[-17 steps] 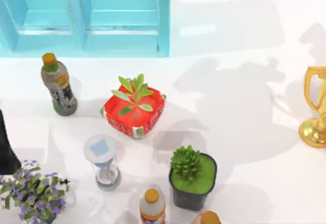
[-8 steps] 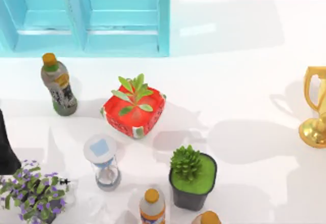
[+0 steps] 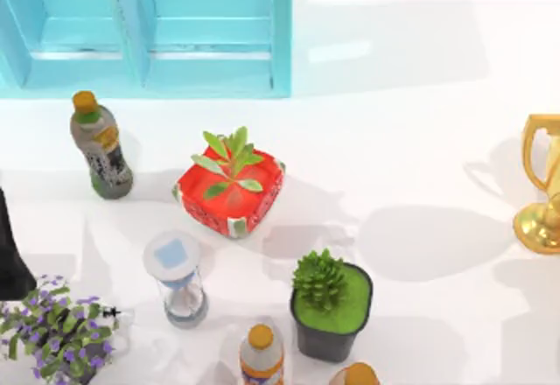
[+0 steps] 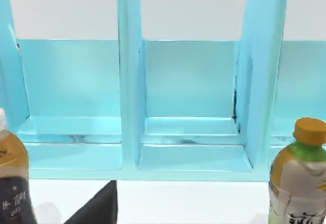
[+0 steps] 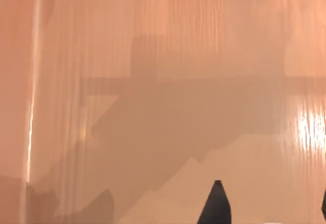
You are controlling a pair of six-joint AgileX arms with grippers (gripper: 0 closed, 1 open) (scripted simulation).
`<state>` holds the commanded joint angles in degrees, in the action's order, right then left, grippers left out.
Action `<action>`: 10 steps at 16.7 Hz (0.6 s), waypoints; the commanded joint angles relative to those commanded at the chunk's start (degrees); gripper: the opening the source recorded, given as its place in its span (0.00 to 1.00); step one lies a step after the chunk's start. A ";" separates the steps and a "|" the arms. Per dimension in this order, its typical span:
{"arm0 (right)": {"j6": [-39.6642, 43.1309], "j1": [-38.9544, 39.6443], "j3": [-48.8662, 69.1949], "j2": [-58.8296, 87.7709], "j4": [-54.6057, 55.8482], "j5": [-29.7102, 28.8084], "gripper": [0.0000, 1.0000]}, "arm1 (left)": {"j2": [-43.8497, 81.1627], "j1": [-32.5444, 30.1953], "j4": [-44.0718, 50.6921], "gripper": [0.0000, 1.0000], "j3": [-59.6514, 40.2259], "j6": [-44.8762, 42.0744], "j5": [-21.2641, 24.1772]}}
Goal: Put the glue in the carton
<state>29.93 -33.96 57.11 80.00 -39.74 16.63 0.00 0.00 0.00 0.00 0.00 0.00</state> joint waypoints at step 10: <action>-2.18 1.96 -5.14 6.72 13.46 -1.18 0.00 | 0.00 0.00 0.00 1.00 0.00 0.00 0.00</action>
<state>27.75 -32.00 51.96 86.71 -26.28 15.45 0.00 0.00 0.00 0.00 0.00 0.00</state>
